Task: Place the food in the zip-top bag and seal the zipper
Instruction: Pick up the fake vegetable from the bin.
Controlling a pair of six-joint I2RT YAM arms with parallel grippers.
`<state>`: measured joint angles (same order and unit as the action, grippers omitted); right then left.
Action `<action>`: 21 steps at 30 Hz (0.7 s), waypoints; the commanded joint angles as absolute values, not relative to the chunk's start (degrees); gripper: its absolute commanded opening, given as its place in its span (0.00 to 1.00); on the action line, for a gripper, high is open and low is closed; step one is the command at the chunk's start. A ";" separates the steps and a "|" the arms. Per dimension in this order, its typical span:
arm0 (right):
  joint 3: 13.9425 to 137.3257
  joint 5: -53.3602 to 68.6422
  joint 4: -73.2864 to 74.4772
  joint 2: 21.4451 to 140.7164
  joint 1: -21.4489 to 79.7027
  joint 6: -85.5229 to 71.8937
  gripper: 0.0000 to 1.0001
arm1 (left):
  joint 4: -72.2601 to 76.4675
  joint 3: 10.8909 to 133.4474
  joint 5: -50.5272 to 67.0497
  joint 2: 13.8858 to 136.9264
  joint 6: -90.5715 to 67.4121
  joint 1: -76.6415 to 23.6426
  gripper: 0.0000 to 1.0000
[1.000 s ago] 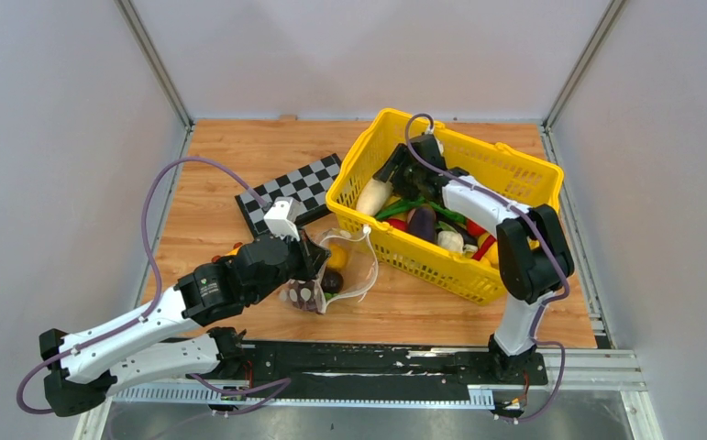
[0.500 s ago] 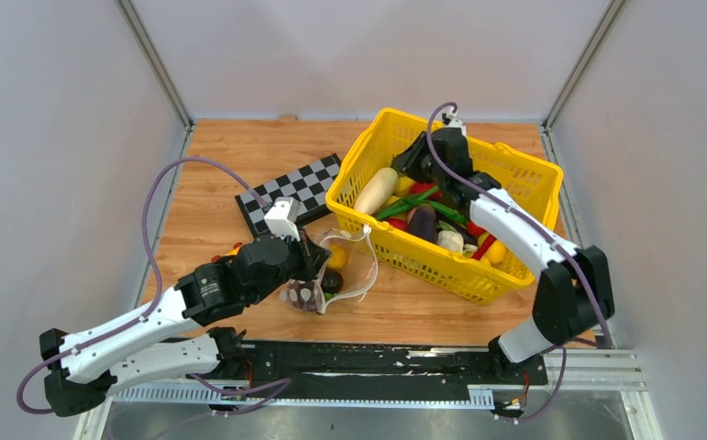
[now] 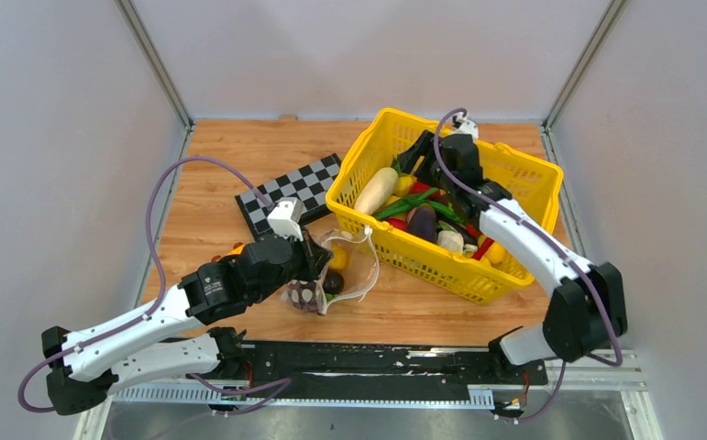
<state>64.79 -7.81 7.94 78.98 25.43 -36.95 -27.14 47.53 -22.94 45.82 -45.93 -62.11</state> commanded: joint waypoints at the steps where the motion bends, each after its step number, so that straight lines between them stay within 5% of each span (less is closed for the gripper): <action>1: 68.94 -1.14 8.81 88.82 25.43 -43.98 0.66 | -24.76 48.57 -22.98 45.65 -45.88 -62.01 0.00; 11: 80.18 6.82 11.56 108.09 25.38 -47.89 0.81 | -25.73 47.97 -23.88 44.02 -46.16 -61.97 0.00; 13: 79.88 8.82 9.66 109.44 25.20 -49.34 0.70 | -25.86 47.99 -24.01 43.94 -46.08 -62.04 0.00; 17: 75.11 8.64 4.67 107.14 25.21 -50.88 0.33 | -26.29 47.86 -24.49 43.50 -46.13 -62.04 0.00; 21: 72.33 4.75 4.87 100.71 25.13 -48.64 0.28 | -26.21 47.59 -24.82 43.36 -46.14 -61.98 0.00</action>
<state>74.65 5.61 7.27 106.52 25.19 -48.77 -27.68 47.51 -23.33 44.38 -45.93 -62.11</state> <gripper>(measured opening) 0.674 0.008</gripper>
